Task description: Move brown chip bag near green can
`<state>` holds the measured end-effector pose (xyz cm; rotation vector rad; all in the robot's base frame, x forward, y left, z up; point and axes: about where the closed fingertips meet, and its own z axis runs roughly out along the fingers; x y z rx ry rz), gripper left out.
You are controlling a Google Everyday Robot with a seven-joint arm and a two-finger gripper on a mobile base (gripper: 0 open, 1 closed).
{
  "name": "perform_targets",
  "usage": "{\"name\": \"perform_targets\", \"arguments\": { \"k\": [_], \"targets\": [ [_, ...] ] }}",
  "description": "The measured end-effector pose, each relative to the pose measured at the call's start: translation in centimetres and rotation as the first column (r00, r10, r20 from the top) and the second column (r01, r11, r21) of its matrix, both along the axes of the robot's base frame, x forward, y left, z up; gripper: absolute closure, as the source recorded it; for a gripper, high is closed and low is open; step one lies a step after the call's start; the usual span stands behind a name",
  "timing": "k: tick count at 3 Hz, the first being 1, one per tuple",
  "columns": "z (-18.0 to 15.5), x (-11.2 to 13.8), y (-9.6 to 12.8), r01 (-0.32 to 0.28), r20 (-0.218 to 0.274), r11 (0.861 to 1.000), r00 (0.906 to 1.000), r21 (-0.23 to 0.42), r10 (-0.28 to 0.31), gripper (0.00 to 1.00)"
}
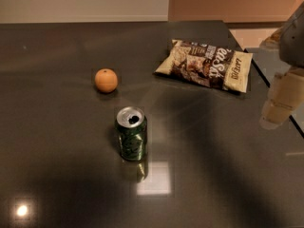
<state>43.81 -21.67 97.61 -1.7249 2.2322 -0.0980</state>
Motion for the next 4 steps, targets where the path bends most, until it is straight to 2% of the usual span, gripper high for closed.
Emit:
{"name": "perform_targets", "arguments": {
  "k": [1,2,4],
  "targets": [
    [0.0,0.0,0.0,0.0,0.002,1.0,1.0,0.0,0.0,0.0],
    [0.4,1.6,0.5,-0.005,0.019,1.0,0.9998,0.018,0.004,0.0],
    [-0.2,7.2,0.4,0.005,0.037,0.998,0.9993,0.055,-0.007,0.0]
  ]
}}
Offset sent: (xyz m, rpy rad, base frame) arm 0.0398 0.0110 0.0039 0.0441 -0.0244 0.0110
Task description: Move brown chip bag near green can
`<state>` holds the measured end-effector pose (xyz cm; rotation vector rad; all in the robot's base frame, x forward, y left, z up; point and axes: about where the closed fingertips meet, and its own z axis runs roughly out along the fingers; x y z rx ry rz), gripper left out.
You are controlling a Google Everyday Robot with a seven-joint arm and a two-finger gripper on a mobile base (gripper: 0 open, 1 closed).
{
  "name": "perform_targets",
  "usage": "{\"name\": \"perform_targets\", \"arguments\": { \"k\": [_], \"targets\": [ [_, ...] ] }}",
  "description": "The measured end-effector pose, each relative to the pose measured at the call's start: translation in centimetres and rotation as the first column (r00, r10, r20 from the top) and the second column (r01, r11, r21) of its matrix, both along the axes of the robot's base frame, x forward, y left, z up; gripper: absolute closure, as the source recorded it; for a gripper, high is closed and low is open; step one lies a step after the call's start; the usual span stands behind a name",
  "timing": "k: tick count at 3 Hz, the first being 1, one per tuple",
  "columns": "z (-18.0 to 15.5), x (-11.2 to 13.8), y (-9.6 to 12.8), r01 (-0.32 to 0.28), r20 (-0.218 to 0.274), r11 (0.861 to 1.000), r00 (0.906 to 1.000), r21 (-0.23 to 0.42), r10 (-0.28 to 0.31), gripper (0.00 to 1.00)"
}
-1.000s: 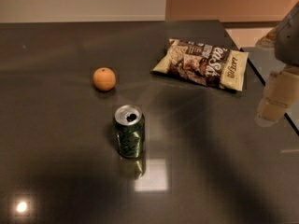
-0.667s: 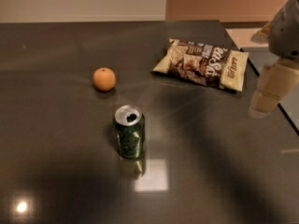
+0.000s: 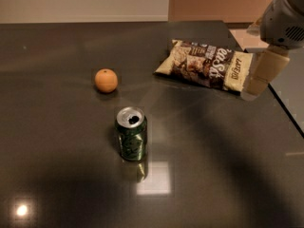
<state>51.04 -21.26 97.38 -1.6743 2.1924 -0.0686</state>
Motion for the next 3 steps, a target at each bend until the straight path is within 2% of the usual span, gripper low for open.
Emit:
{"name": "perform_targets", "arguments": {
  "k": [1,3],
  "targets": [
    [-1.3,3.4,-0.7,0.003,-0.003,1.0,1.0,0.004,-0.003,0.0],
    [-4.6,10.2,-2.3,0.018,-0.043,1.0,0.9989,0.02,-0.017,0.0]
  ]
}}
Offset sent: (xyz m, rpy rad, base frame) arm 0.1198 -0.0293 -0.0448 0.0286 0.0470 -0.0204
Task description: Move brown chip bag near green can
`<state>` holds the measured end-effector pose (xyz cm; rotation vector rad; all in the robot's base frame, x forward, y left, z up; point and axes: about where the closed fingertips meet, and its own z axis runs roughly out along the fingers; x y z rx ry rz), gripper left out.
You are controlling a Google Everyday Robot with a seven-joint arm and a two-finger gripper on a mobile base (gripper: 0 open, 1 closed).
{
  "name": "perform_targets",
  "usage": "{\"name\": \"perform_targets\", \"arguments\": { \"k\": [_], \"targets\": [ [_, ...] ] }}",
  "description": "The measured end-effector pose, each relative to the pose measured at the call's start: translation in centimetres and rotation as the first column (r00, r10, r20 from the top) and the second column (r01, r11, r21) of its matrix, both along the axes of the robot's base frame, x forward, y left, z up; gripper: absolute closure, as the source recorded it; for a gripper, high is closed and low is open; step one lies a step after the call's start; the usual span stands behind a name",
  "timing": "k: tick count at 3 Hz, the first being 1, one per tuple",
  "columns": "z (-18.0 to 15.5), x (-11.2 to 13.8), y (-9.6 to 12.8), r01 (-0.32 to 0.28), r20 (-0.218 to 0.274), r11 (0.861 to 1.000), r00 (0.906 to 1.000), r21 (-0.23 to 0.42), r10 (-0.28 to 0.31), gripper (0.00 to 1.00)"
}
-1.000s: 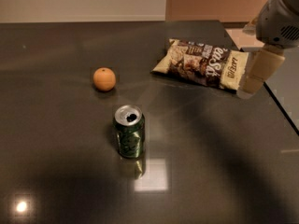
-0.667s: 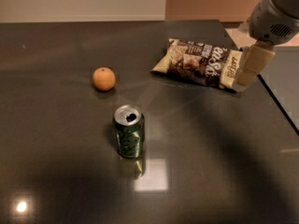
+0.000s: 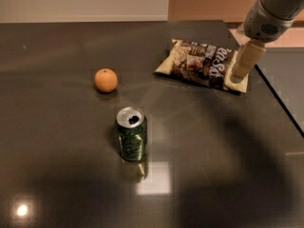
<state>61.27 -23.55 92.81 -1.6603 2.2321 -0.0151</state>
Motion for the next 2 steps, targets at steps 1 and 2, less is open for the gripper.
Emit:
{"name": "perform_targets", "arguments": {
  "k": [1,2],
  "targets": [
    [-1.8,2.6,-0.6,0.01,-0.018,1.0,0.9998,0.005,-0.01,0.0],
    [-3.5,4.9,-0.9,0.003,-0.035,1.0,0.9994,0.006,-0.003,0.0]
  ]
}}
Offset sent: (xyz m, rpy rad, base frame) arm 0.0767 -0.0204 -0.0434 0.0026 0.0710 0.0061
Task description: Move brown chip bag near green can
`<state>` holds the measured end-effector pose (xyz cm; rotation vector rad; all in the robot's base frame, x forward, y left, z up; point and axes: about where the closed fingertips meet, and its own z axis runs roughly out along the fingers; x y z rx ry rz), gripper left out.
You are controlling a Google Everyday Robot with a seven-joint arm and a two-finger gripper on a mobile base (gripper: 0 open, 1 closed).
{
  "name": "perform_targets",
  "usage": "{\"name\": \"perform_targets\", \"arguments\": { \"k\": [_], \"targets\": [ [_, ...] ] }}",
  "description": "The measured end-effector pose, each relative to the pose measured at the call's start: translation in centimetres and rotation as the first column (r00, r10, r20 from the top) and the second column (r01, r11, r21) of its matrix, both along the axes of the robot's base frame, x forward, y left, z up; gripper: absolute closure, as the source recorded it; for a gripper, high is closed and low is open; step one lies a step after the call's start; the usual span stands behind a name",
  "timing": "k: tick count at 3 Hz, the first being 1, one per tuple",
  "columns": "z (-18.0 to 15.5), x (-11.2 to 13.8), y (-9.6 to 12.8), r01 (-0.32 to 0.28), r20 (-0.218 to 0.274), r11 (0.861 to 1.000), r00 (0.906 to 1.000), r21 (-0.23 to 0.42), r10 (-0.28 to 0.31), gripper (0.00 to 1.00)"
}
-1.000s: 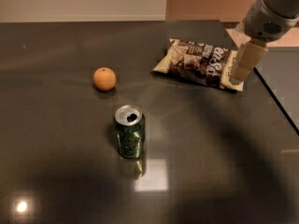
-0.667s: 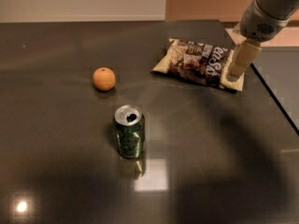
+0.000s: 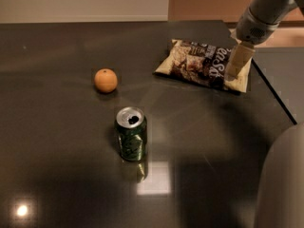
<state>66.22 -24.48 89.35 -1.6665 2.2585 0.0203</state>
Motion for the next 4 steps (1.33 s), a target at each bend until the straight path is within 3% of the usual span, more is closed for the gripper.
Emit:
{"name": "perform_targets", "arguments": {
  "k": [3,4],
  "targets": [
    [-2.9,4.2,1.1,-0.034,-0.026,0.999,0.9991,-0.031,0.033,0.02],
    [-3.3,4.6,1.5,-0.041,-0.039,0.999,0.9985,-0.036,0.039,0.19]
  ]
}}
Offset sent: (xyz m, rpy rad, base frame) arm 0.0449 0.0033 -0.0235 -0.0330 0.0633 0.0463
